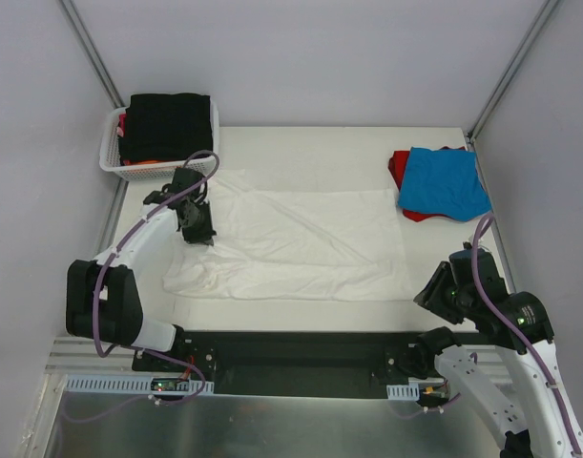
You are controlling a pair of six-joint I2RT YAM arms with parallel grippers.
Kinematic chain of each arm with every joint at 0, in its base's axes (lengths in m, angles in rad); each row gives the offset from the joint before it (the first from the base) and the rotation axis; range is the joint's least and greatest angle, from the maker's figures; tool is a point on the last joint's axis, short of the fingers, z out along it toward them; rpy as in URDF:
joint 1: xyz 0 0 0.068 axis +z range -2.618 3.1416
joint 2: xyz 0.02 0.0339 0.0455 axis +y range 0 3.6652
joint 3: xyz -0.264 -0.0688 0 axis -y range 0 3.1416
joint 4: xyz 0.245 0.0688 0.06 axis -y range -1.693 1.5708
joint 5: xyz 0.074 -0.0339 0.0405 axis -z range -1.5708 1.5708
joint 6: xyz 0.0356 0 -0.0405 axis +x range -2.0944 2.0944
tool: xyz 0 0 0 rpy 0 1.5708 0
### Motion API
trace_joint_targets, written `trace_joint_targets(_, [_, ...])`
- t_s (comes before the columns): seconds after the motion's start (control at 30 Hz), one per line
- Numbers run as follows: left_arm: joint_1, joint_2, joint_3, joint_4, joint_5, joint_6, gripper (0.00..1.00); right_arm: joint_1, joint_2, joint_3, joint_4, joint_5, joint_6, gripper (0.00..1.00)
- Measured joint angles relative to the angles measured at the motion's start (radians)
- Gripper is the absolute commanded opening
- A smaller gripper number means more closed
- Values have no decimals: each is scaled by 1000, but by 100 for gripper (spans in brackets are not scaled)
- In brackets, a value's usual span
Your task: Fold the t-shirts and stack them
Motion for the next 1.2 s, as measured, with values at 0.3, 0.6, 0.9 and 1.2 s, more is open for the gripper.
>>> trace_joint_targets(0.3, [0,36,178,-22,3,-3,3,0,0,0,0,0,2,40])
trace_joint_targets(0.6, [-50,231,242,-27,39,8,0,0,-19,0,0,0,13,40])
trace_joint_targets(0.9, [-114,334,257,-29,41,29,0,0,-35,0,0,0,29,40])
trace_joint_targets(1.2, [-125,378,315,-30,18,27,0,0,-42,0,0,0,34,40])
